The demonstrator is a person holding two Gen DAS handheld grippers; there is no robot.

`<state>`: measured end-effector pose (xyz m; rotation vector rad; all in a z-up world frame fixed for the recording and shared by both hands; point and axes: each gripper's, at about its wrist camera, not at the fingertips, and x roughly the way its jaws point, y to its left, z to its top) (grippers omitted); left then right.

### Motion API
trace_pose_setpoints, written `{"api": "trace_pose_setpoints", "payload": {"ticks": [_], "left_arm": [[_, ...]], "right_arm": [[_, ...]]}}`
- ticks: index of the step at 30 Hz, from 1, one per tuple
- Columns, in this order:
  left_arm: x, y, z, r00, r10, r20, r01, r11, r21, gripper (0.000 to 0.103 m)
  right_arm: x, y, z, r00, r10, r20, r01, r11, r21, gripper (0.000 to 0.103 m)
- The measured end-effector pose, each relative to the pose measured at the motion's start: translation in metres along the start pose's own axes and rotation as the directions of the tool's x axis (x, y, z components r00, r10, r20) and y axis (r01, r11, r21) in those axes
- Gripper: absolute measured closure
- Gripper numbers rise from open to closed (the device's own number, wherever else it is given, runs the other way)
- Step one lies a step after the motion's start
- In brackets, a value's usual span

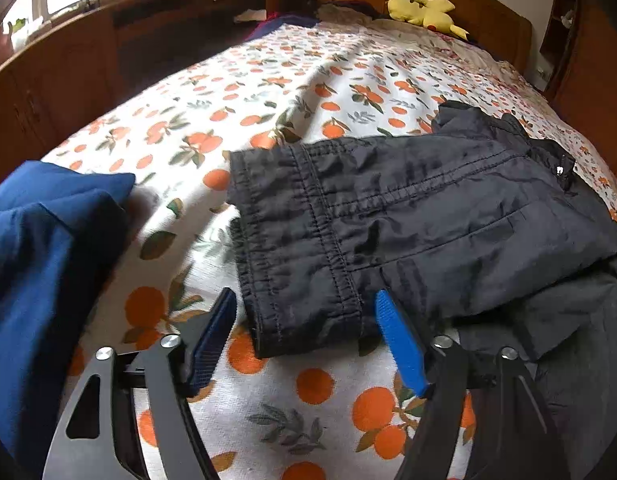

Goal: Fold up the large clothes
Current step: 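Fold the held sleeve across the jacket body with the left gripper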

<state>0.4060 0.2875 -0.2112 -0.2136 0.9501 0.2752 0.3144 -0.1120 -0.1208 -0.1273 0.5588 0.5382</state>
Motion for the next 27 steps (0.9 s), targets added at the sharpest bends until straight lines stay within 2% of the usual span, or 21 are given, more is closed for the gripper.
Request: {"api": "trace_pose_setpoints", "payload": {"ticks": [2, 4, 6, 8, 10, 12, 19, 24, 27], "left_arm": [[0.002, -0.003, 0.0, 1.0, 0.004, -0.004, -0.004, 1.0, 0.004, 0.038], [0.002, -0.005, 0.0, 1.0, -0.005, -0.01, 0.005, 1.0, 0.009, 0.048], [0.002, -0.009, -0.001, 1.0, 0.001, -0.011, -0.001, 1.0, 0.02, 0.051], [0.001, -0.015, -0.001, 1.0, 0.009, -0.015, -0.008, 0.999, 0.042, 0.058], [-0.001, -0.02, -0.002, 1.0, 0.004, -0.018, -0.003, 0.998, 0.056, 0.076], [-0.007, -0.029, -0.002, 1.0, 0.013, -0.009, -0.012, 0.997, 0.082, 0.083], [-0.062, -0.07, 0.002, 0.993, 0.001, 0.118, -0.019, 0.988, 0.154, 0.088], [-0.117, -0.111, 0.003, 0.975, -0.074, 0.208, 0.03, 0.977, 0.21, 0.088], [-0.15, -0.136, -0.005, 0.957, -0.136, 0.255, 0.072, 0.967, 0.245, 0.088]], "right_arm": [[-0.001, -0.001, 0.0, 1.0, -0.001, 0.002, 0.001, 1.0, 0.0, 0.006], [-0.003, -0.001, 0.0, 1.0, -0.002, 0.004, 0.002, 1.0, -0.001, 0.006], [-0.005, -0.003, -0.001, 1.0, -0.004, 0.007, 0.004, 1.0, -0.001, 0.006], [-0.007, -0.004, -0.001, 1.0, -0.007, 0.007, 0.007, 1.0, 0.0, 0.006], [-0.01, -0.006, 0.0, 1.0, -0.009, 0.01, 0.009, 1.0, 0.002, 0.006], [-0.013, -0.007, 0.001, 1.0, -0.012, 0.015, 0.012, 1.0, 0.002, 0.006], [-0.03, -0.014, 0.002, 0.999, -0.019, 0.045, 0.019, 1.0, 0.009, 0.006], [-0.041, -0.022, 0.001, 0.998, -0.035, 0.059, 0.034, 0.999, 0.016, 0.006], [-0.048, -0.027, -0.001, 0.997, -0.052, 0.065, 0.051, 0.999, 0.017, 0.006]]}}
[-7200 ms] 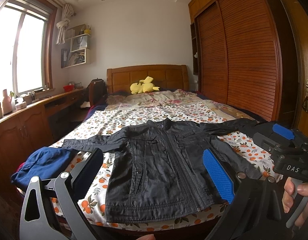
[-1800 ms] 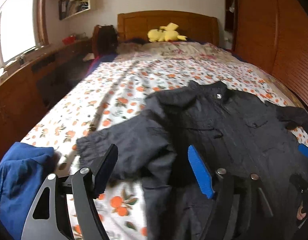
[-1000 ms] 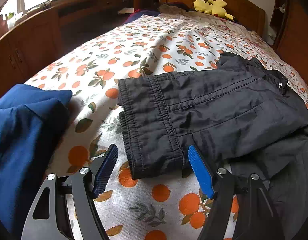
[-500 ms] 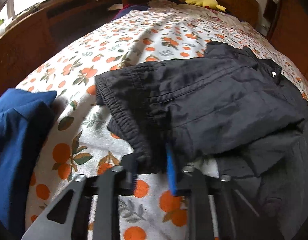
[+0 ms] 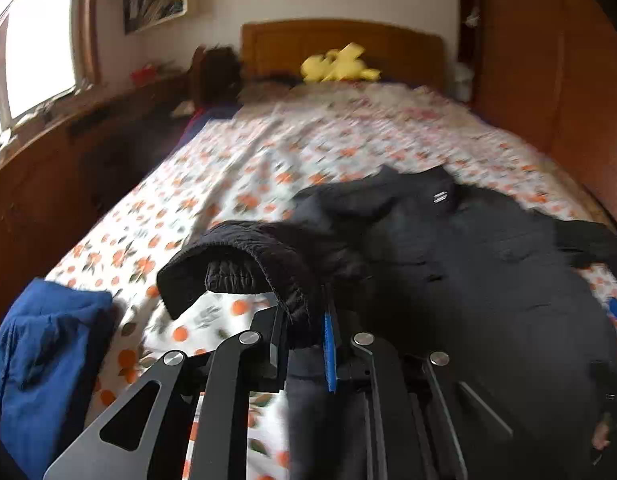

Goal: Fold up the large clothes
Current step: 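Fold the held sleeve across the jacket body with the left gripper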

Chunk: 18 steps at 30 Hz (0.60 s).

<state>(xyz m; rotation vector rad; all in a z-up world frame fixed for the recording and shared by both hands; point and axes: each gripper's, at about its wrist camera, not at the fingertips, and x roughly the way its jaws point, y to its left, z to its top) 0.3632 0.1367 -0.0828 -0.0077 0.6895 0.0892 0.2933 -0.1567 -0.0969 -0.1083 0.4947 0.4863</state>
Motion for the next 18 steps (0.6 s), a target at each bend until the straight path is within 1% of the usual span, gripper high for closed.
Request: {"api": "trace_pose_setpoints", "payload": {"ticks": [4, 7, 11, 15, 16, 17, 18], "left_arm": [[-0.031, -0.038, -0.007, 0.998, -0.051, 0.046, 0.048, 0.997, 0.053, 0.088], [-0.044, -0.057, -0.022, 0.995, -0.092, 0.046, 0.089, 0.994, 0.066, 0.088], [-0.052, -0.071, -0.048, 0.992, -0.122, 0.042, 0.119, 0.99, 0.068, 0.088], [-0.053, -0.073, -0.073, 0.991, -0.127, 0.039, 0.125, 0.99, 0.065, 0.087], [-0.054, -0.073, -0.079, 0.991, -0.126, 0.035, 0.124, 0.991, 0.059, 0.082], [-0.053, -0.07, -0.083, 0.991, -0.129, 0.036, 0.127, 0.991, 0.053, 0.081], [-0.055, -0.067, -0.089, 0.99, -0.134, 0.039, 0.132, 0.99, 0.047, 0.077]], "right_arm": [[-0.009, -0.007, -0.001, 1.0, -0.018, 0.01, 0.018, 1.0, 0.006, 0.006], [-0.016, -0.013, 0.0, 0.999, -0.03, 0.02, 0.03, 0.999, 0.012, 0.006], [-0.021, -0.017, 0.0, 0.999, -0.04, 0.023, 0.04, 0.999, 0.014, 0.007], [-0.021, -0.016, 0.0, 0.999, -0.04, 0.02, 0.039, 0.999, 0.011, 0.006], [-0.02, -0.014, 0.001, 0.999, -0.039, 0.018, 0.039, 0.999, 0.01, 0.006], [-0.019, -0.014, 0.001, 0.999, -0.038, 0.017, 0.038, 0.999, 0.009, 0.007], [-0.017, -0.012, 0.002, 0.999, -0.036, 0.015, 0.035, 0.999, 0.008, 0.007]]}}
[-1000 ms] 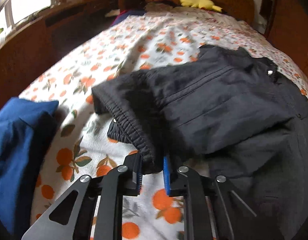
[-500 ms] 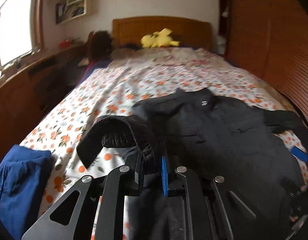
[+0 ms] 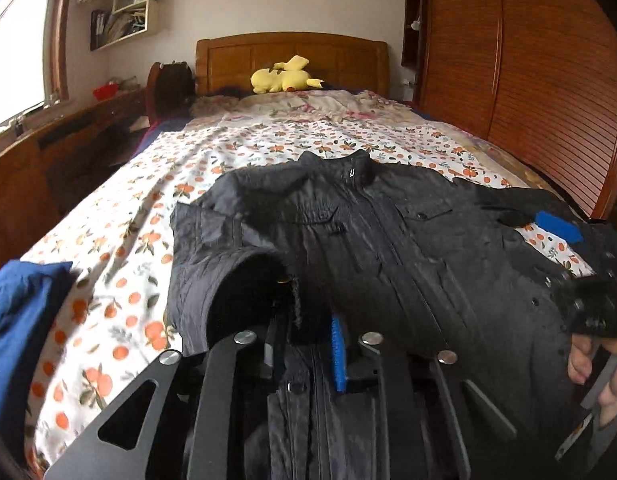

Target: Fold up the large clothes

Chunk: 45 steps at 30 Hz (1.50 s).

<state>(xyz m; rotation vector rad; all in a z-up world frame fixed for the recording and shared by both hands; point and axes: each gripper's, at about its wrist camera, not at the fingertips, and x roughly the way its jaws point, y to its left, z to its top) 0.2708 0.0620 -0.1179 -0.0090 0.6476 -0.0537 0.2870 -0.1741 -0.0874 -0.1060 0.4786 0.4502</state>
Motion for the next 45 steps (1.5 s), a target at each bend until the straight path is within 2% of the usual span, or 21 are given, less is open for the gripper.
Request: {"api": "trace_pose_setpoints", "payload": {"ticks": [2, 4, 6, 13, 22, 27, 33, 34, 38, 40, 42, 43, 45], "left_arm": [[-0.003, 0.004, -0.006, 1.0, 0.003, 0.005, -0.003, 1.0, -0.005, 0.07], [-0.008, 0.008, -0.011, 1.0, 0.013, 0.016, -0.013, 1.0, -0.01, 0.048], [-0.015, 0.014, -0.013, 1.0, 0.01, 0.027, -0.009, 1.0, -0.021, 0.035], [-0.042, 0.035, -0.026, 0.995, 0.054, 0.079, -0.051, 0.998, -0.04, 0.004], [-0.065, 0.082, -0.048, 0.984, 0.154, 0.088, -0.145, 0.985, -0.099, 0.003], [-0.073, 0.097, -0.053, 0.978, 0.188, 0.09, -0.178, 0.978, -0.109, 0.003], [-0.078, 0.103, -0.059, 0.978, 0.193, 0.084, -0.182, 0.976, -0.119, 0.003], [-0.078, 0.103, -0.059, 0.978, 0.193, 0.084, -0.182, 0.976, -0.12, 0.003], [-0.077, 0.103, -0.06, 0.978, 0.192, 0.084, -0.181, 0.976, -0.118, 0.003], [-0.076, 0.101, -0.06, 0.978, 0.192, 0.081, -0.182, 0.977, -0.114, 0.003], [-0.075, 0.098, -0.06, 0.979, 0.189, 0.08, -0.18, 0.978, -0.108, 0.003], [-0.075, 0.096, -0.06, 0.979, 0.189, 0.081, -0.18, 0.978, -0.104, 0.003], [-0.073, 0.093, -0.059, 0.979, 0.187, 0.08, -0.178, 0.979, -0.101, 0.003]], "right_arm": [[0.004, 0.004, 0.002, 1.0, 0.005, -0.003, -0.005, 1.0, -0.005, 0.007], [0.006, 0.01, 0.003, 1.0, 0.013, -0.003, -0.013, 1.0, -0.011, 0.007], [0.009, 0.016, 0.004, 1.0, 0.022, -0.003, -0.022, 1.0, -0.017, 0.007], [0.019, 0.048, 0.008, 0.997, 0.083, -0.011, -0.083, 0.995, -0.055, 0.007], [0.038, 0.096, 0.004, 0.979, 0.194, -0.06, -0.2, 0.973, -0.113, 0.007], [0.057, 0.127, -0.009, 0.955, 0.257, -0.148, -0.28, 0.945, -0.166, 0.011], [0.086, 0.16, -0.036, 0.909, 0.291, -0.298, -0.364, 0.903, -0.228, 0.025], [0.088, 0.16, -0.038, 0.905, 0.292, -0.309, -0.368, 0.901, -0.228, 0.033], [0.093, 0.154, -0.041, 0.893, 0.304, -0.333, -0.381, 0.904, -0.196, 0.054], [0.094, 0.154, -0.042, 0.892, 0.301, -0.337, -0.378, 0.906, -0.192, 0.079], [0.093, 0.153, -0.042, 0.895, 0.295, -0.336, -0.372, 0.907, -0.195, 0.094], [0.092, 0.154, -0.042, 0.896, 0.295, -0.333, -0.372, 0.908, -0.195, 0.098], [0.089, 0.151, -0.04, 0.898, 0.306, -0.317, -0.376, 0.907, -0.19, 0.1]]}}
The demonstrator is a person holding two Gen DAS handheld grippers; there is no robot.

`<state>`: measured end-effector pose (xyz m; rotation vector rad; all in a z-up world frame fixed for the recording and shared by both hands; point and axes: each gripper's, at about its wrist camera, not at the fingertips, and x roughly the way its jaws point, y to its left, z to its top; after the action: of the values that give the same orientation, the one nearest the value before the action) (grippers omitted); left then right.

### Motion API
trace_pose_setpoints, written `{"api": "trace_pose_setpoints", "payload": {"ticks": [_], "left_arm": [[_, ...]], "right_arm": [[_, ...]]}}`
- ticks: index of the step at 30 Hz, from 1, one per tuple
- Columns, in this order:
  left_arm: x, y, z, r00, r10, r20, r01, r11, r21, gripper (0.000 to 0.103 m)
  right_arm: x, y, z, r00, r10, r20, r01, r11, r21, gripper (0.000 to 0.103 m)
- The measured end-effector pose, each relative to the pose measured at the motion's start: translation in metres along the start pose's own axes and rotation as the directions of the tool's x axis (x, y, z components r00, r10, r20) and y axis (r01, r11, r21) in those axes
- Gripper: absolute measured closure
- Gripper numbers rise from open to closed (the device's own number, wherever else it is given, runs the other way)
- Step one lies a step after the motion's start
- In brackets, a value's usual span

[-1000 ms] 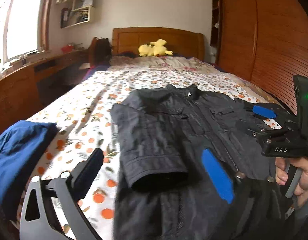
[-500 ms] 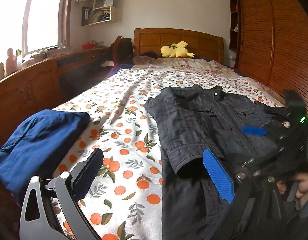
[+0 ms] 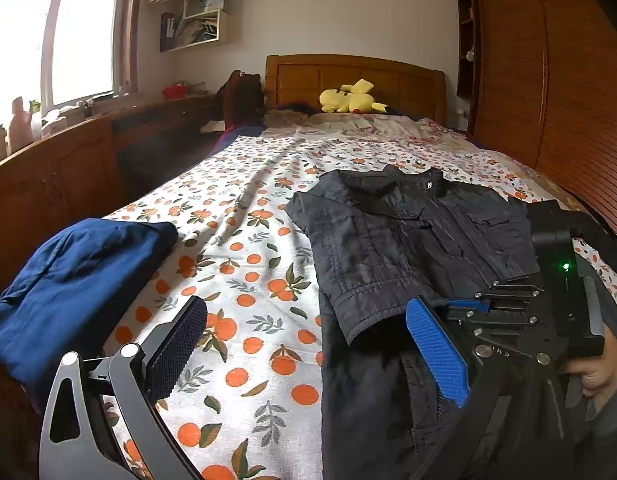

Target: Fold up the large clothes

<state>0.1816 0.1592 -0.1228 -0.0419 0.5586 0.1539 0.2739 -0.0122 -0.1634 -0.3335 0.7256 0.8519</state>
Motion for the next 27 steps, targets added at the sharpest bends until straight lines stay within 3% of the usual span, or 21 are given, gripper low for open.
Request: {"api": "trace_pose_setpoints", "payload": {"ticks": [7, 16, 27], "left_arm": [[0.003, -0.013, 0.003, 1.0, -0.018, 0.001, 0.018, 1.0, 0.013, 0.003], [0.006, -0.035, 0.006, 0.998, -0.059, 0.008, 0.059, 0.998, 0.033, 0.003], [0.011, -0.074, 0.009, 0.994, -0.11, 0.007, 0.109, 0.991, 0.081, 0.003]], "right_arm": [[-0.032, -0.012, 0.004, 0.995, -0.004, 0.101, 0.001, 1.0, 0.028, 0.101], [-0.101, -0.062, -0.004, 0.968, -0.083, 0.235, 0.05, 0.989, 0.142, 0.101], [-0.142, -0.118, -0.039, 0.944, -0.251, 0.214, 0.194, 0.947, 0.255, 0.101]]}}
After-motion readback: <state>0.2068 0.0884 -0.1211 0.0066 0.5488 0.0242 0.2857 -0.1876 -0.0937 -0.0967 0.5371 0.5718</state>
